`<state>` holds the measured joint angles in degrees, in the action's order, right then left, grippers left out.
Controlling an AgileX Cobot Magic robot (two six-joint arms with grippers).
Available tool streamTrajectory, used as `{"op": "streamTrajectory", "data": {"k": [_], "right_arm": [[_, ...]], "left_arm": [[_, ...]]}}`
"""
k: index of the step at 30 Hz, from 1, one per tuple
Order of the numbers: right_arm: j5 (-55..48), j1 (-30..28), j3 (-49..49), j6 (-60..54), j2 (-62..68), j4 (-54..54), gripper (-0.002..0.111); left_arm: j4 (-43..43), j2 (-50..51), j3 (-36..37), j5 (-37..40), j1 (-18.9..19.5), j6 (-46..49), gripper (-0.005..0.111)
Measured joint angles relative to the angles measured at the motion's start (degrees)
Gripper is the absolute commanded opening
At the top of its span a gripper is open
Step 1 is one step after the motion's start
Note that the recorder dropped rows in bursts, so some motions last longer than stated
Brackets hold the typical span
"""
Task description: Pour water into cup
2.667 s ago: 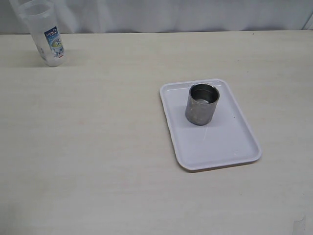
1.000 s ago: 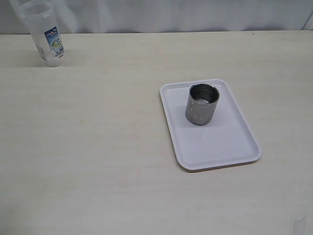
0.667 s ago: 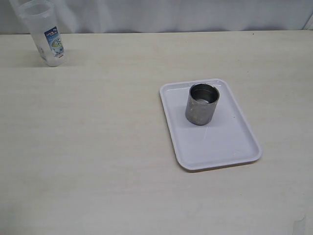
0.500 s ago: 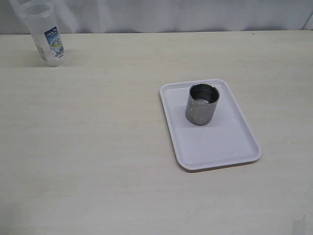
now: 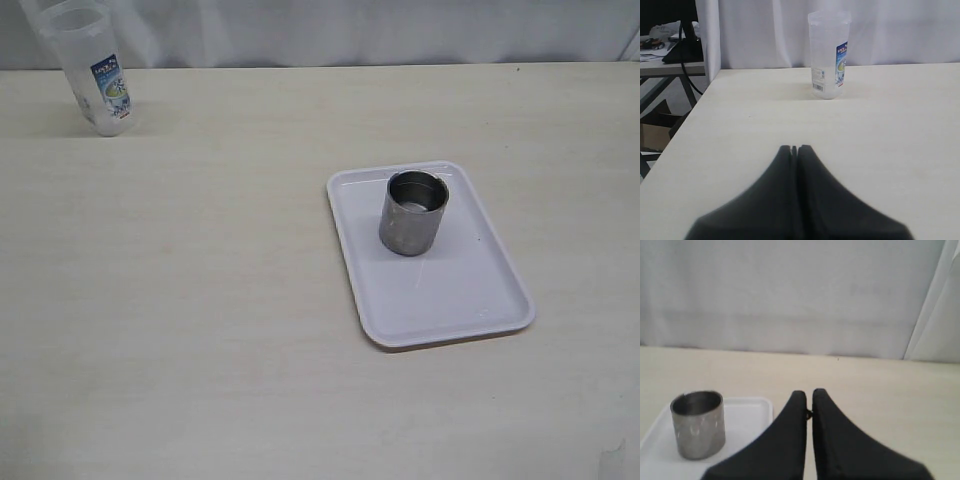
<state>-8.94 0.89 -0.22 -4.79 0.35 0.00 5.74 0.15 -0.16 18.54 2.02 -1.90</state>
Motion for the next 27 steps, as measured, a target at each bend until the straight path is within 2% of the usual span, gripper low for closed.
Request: {"op": "streamTrajectory", "data": {"k": [8,27], "right_arm": [[-9.28,0.0,0.02,0.92,-0.04,-0.31,0.004],[-9.59,0.0,0.02,0.97,-0.04,-1.36,0.004]], "left_arm": [[0.0,0.0,0.0,-0.11,0.0,0.0,0.0],[0.0,0.0,0.0,-0.11,0.0,0.0,0.0]]}}
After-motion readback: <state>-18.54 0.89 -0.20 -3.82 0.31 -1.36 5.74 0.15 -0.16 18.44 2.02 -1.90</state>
